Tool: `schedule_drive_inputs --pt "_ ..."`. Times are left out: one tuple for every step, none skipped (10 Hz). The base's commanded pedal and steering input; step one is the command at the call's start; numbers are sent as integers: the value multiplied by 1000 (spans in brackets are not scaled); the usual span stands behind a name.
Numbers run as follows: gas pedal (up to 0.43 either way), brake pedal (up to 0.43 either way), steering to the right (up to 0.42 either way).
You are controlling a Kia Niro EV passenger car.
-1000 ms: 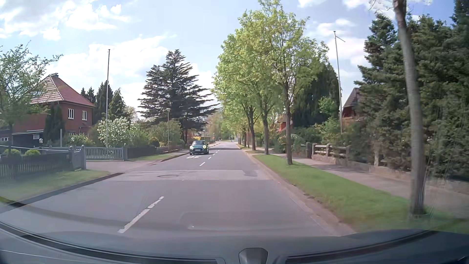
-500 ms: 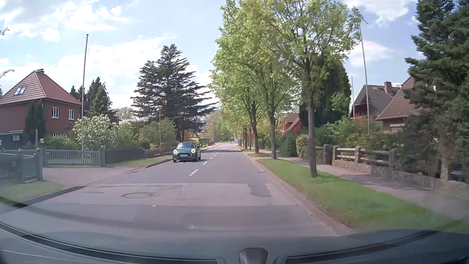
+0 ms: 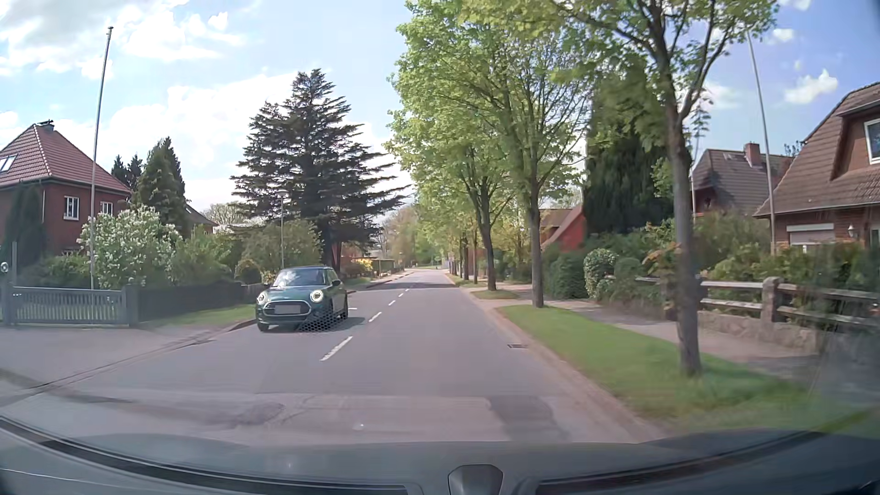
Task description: Follow the waypoints while adhering to traffic rules and regulations
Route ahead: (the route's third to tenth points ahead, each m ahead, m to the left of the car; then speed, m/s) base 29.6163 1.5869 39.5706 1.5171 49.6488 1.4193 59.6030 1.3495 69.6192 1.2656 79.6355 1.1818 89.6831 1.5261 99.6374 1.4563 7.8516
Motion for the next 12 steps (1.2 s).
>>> schedule_drive_inputs --pt "28 0 0" --pt "28 0 1" --pt "28 0 1" --pt "28 0 1" --pt "28 0 1" --pt "28 0 0" --pt "28 0 0" --pt "28 0 0" --pt "28 0 0" --pt "28 0 -1" --pt "28 0 -1" --pt "28 0 -1"
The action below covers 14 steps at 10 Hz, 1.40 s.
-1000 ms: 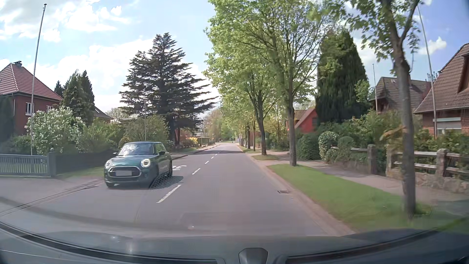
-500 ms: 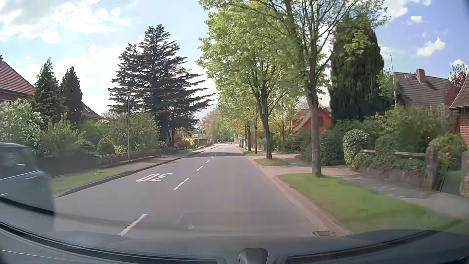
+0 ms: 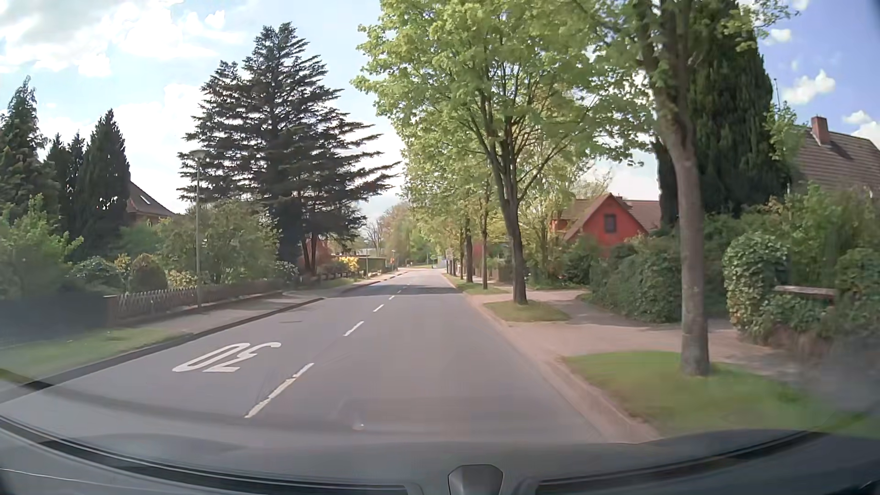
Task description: Follow the waypoints while adhering to traffic rules and regulations
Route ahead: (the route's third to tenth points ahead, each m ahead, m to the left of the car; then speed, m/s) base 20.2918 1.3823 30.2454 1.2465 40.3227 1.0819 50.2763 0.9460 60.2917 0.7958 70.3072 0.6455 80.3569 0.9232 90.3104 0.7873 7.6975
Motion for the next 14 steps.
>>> schedule_drive_inputs --pt "28 0 -2" --pt "28 0 -2" --pt "28 0 -4" --pt "28 0 -6" --pt "28 0 -6" --pt "28 0 -6" --pt "28 0 -6" --pt "28 0 -6" --pt "28 0 -6" --pt "28 0 -6" --pt "28 0 -7" --pt "28 0 -7" --pt "28 0 -8" --pt "28 0 -7"
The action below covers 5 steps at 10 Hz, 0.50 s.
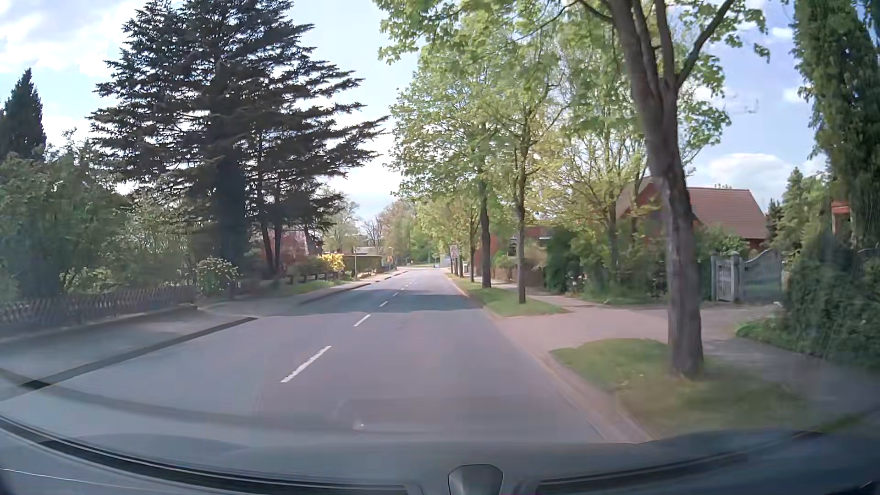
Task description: Follow the waypoints while adhering to traffic rules and regulations
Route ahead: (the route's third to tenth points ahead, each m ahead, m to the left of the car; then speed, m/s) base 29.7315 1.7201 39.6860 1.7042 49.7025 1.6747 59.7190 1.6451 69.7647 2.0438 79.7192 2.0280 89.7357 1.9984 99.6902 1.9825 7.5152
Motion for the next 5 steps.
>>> schedule_drive_inputs --pt "28 0 -7" --pt "28 0 -7" --pt "28 0 -6" --pt "28 0 -4" --pt "28 0 -3"
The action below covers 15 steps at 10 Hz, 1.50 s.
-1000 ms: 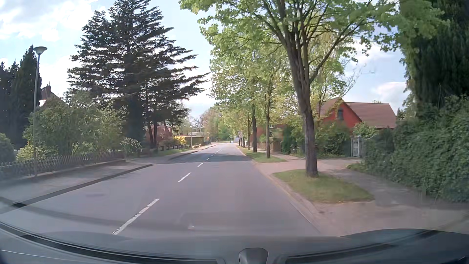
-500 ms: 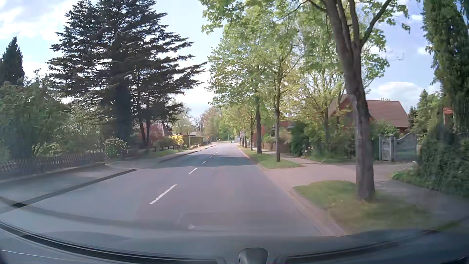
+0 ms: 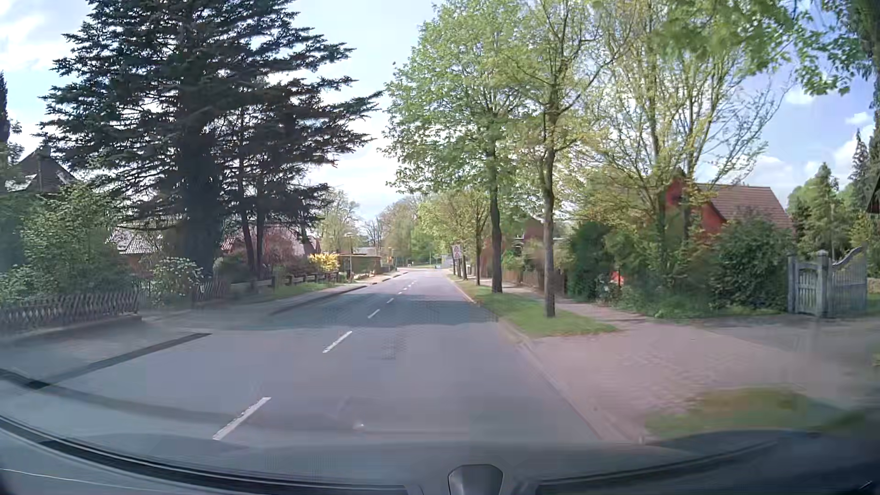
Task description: Follow the waypoints while adhering to traffic rules and regulations
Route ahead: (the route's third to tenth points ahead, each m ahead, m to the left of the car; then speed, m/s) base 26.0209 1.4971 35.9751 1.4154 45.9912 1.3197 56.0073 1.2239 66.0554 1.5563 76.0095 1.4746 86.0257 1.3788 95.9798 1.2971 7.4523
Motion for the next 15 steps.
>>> schedule_drive_inputs --pt "28 0 -3" --pt "28 0 -3" --pt "28 0 -3" --pt "28 0 -3" --pt "28 0 -3" --pt "28 0 -3" --pt "28 0 -3" --pt "28 0 -3" --pt "28 0 -3" --pt "28 0 -3" --pt "28 0 -3" --pt "28 0 -3" --pt "28 0 -3" --pt "28 0 -3" --pt "28 0 -3"
